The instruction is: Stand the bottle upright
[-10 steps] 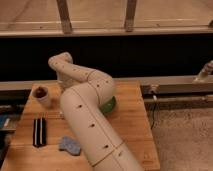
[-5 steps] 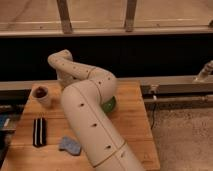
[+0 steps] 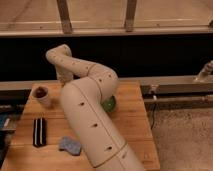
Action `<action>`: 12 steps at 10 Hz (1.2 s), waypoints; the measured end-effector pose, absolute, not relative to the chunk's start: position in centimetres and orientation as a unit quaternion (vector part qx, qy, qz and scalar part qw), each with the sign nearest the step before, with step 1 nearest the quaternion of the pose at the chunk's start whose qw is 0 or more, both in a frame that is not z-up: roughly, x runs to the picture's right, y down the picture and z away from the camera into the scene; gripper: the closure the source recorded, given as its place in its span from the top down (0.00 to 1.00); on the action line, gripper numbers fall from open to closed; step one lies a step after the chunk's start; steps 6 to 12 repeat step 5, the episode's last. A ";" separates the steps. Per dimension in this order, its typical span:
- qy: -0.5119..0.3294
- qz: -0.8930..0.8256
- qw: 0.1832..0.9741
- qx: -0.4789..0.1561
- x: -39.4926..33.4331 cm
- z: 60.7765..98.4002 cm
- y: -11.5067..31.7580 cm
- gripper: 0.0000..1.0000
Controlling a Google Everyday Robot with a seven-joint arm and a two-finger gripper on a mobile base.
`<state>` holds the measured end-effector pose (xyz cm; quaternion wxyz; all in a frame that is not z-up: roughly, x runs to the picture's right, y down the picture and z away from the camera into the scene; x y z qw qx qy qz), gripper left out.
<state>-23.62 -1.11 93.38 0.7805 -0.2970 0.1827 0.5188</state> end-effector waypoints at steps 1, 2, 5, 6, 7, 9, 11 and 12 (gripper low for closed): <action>0.180 0.519 0.783 -0.293 -23.6 93.1 -1.8 0.00; 0.178 0.520 0.784 -0.289 -23.5 92.9 -2.4 0.00; 0.167 0.522 0.789 -0.277 -23.5 92.0 -4.4 0.00; 0.167 0.522 0.789 -0.277 -23.5 92.0 -4.4 0.00; 0.167 0.522 0.789 -0.277 -23.5 92.0 -4.4 0.00; 0.167 0.522 0.789 -0.277 -23.5 92.0 -4.4 0.00; 0.167 0.522 0.789 -0.277 -23.5 92.0 -4.4 0.00; 0.167 0.522 0.789 -0.277 -23.5 92.0 -4.4 0.00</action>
